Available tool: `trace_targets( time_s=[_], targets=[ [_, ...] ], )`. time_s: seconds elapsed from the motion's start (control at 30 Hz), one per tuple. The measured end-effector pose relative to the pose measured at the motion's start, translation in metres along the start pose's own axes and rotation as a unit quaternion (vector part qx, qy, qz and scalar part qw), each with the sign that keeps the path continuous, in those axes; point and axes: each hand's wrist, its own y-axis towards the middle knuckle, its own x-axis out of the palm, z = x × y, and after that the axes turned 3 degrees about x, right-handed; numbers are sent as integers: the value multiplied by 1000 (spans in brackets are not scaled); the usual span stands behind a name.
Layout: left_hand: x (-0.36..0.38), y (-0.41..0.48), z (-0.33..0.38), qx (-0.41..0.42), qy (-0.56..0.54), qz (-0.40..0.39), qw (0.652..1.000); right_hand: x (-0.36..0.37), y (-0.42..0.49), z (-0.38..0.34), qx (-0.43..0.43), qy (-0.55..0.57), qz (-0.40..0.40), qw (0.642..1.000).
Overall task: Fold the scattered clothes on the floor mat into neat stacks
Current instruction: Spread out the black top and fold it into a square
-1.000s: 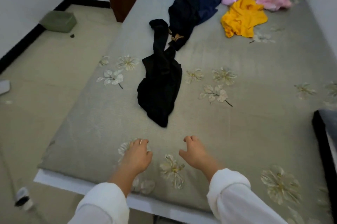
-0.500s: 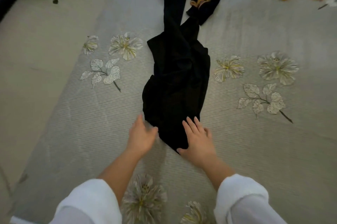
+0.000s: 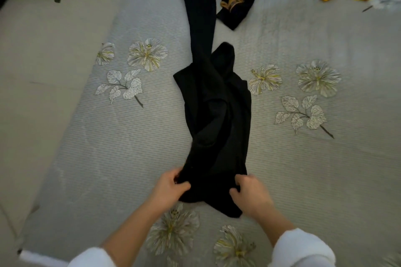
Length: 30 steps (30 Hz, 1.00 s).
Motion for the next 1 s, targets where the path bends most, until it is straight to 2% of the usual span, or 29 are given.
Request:
trace_targets(
  time_s=[0.1,0.13,0.2,0.23,0.27,0.33,0.37,0.4,0.47,0.5,0.57,0.63,0.67,0.73,0.8,0.9,1.0],
  targets=[
    [-3,-38,-11,26,-7,-23,999,9,-35,11,68,72,-69,993],
    [-2,-49,-11,45,-2,-35,998,9,-44,11,76,102,-68,990],
    [1,-69,-5,78,29,-38,996,3,-62,1,77,196,-13,977],
    [3,-78,0,90,36,-35,995,-3,-72,-9,88,282,6,955],
    [5,-89,5,102,33,-38,994,-12,-84,-22,106,386,-4,916],
    [11,-109,16,119,19,-54,991,-29,-104,-46,126,563,-85,812],
    [14,-119,21,127,14,-68,989,-36,-114,-54,123,603,-118,779],
    [17,-130,24,136,9,-86,987,-43,-123,-63,107,610,-139,773],
    [20,-150,27,147,20,-145,978,-52,-141,-79,91,577,-120,803],
    [20,-157,28,148,44,-173,973,-55,-148,-87,101,559,-73,820],
    [12,-167,27,153,87,-224,959,-60,-158,-93,122,546,27,829],
    [-4,-173,26,158,104,-234,954,-69,-169,-92,124,536,95,830],
    [-12,-175,27,157,108,-204,960,-75,-175,-90,121,520,115,838],
    [-26,-174,28,156,132,-95,974,-90,-192,-87,100,472,134,866],
    [-35,-171,33,168,161,-6,973,-108,-213,-85,60,405,151,900],
    [-31,-168,47,217,153,36,963,-138,-246,-89,-5,331,166,929],
    [-18,-162,70,293,154,77,940,-166,-277,-94,-38,304,173,936]
  ],
)
